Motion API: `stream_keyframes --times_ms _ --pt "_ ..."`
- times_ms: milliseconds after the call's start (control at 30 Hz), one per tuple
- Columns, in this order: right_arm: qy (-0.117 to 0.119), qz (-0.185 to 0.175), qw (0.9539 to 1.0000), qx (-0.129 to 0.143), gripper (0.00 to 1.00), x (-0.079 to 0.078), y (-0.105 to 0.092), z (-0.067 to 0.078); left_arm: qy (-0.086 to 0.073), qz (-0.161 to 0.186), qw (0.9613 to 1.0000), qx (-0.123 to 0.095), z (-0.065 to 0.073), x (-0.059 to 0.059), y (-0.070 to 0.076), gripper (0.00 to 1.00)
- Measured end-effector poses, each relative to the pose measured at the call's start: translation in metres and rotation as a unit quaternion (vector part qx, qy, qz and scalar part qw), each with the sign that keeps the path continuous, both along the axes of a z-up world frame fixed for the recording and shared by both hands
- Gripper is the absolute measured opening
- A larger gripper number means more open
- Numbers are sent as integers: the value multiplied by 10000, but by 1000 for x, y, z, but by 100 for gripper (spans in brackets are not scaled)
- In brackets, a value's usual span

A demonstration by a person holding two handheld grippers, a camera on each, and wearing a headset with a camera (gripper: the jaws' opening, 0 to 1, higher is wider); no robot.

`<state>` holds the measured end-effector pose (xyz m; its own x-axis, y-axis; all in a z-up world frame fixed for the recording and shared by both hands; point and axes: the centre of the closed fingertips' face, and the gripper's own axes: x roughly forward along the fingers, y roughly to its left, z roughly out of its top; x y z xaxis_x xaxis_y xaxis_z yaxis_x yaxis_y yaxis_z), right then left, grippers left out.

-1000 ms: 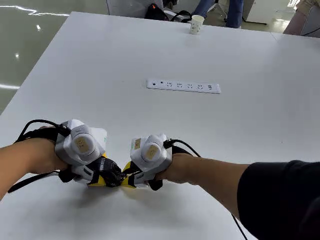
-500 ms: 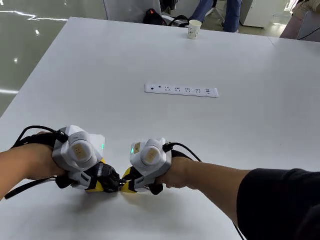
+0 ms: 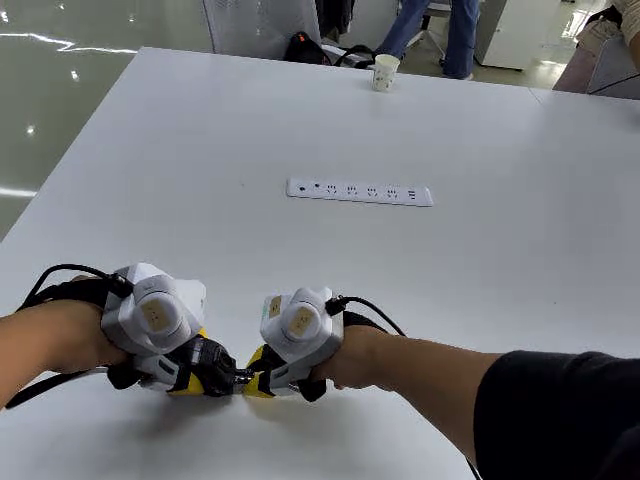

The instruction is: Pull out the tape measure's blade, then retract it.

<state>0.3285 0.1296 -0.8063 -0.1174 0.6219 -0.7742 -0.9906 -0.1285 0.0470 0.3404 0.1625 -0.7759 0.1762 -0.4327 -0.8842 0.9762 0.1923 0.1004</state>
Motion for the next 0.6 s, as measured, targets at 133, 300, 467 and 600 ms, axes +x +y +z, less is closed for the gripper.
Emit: stream_keyframes --times_ms 133,300,467,600 --pt "105 -84 9999 -20 10 2 -3 1 5 13 10000 -11 0 0 0 31" --pt "95 -75 9999 -45 10 3 -6 0 9 40 10000 -19 0 -1 0 31" --pt "101 -122 9999 -56 10 3 -11 1 19 47 10000 -20 0 0 0 31" --pt "84 -136 9998 -70 10 4 -15 0 20 48 10000 -11 1 -1 -1 31"
